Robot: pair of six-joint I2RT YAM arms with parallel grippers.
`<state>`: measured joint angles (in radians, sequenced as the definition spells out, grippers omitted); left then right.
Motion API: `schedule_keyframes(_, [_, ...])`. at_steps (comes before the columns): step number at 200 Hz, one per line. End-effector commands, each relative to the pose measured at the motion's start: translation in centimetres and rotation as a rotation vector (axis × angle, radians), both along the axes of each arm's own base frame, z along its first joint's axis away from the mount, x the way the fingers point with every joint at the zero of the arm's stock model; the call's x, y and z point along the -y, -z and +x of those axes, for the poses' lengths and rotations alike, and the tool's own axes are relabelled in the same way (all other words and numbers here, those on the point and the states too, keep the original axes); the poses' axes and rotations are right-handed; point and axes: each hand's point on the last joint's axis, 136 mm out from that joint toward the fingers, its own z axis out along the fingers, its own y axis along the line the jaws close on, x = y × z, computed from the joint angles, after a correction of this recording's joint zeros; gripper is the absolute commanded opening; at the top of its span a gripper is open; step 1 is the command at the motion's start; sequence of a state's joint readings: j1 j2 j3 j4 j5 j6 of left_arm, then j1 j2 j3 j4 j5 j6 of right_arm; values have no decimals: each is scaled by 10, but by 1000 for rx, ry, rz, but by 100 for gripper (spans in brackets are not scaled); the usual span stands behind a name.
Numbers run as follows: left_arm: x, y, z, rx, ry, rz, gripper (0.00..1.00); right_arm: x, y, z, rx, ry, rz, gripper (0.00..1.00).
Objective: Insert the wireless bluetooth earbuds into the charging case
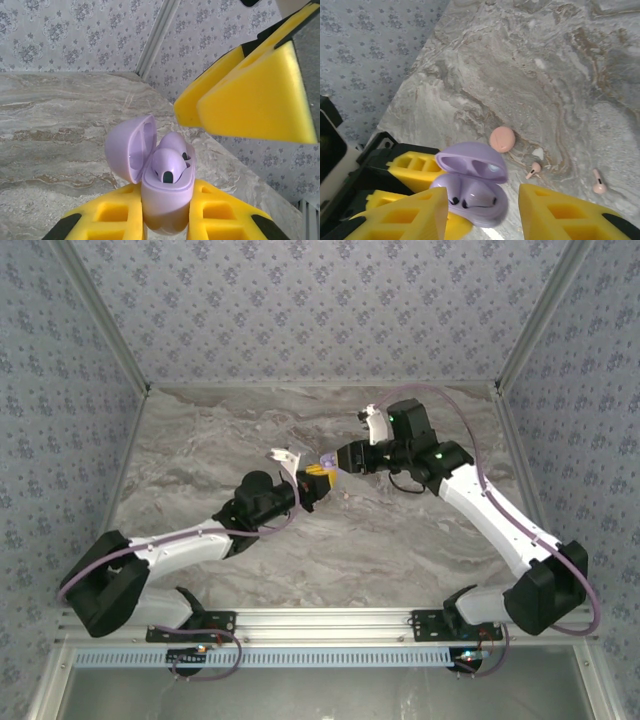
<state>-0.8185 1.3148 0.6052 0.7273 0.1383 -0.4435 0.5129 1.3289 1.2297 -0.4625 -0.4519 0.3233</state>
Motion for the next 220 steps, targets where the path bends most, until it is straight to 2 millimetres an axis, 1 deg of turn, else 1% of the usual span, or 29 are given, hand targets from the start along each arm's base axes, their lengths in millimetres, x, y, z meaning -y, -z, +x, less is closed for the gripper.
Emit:
schedule_keyframes(1, [-2,-15,-8,71,27,49,13,15,-12,-5,47,23,-51,44])
schedule_keyframes(32, [-7,-12,-20,109,67,129,13,27,-8,-7,44,47,-71,45])
schedule_keyframes(50, [-10,-11,-26,125,89,163,13,35,-3,-7,32,58,-79,44])
schedule_keyframes(62, [-11,-14,-31,139,108,170,13,37,2,-7,18,54,-75,42])
schedule_keyframes(74, [-10,-19,-37,159,137,162,13,38,0,-7,12,40,-50,41])
schedule_keyframes(77, [-10,-20,-39,162,144,161,13,39,13,-10,-19,35,-54,41])
schedule_keyframes(98, [-9,-28,-49,203,195,140,13,39,17,-12,-47,10,-15,39])
schedule_keyframes(125, [-4,-32,-62,243,271,125,13,34,17,-14,-70,-21,13,34])
schedule_keyframes(153, [0,-34,-70,270,319,116,13,29,21,-13,-109,-31,33,28])
schedule_keyframes(198, [3,-35,-77,291,368,108,13,19,27,-10,-169,-65,55,18])
schedule_keyframes(220, [4,-35,-78,290,375,109,13,12,27,-14,-181,-101,72,16])
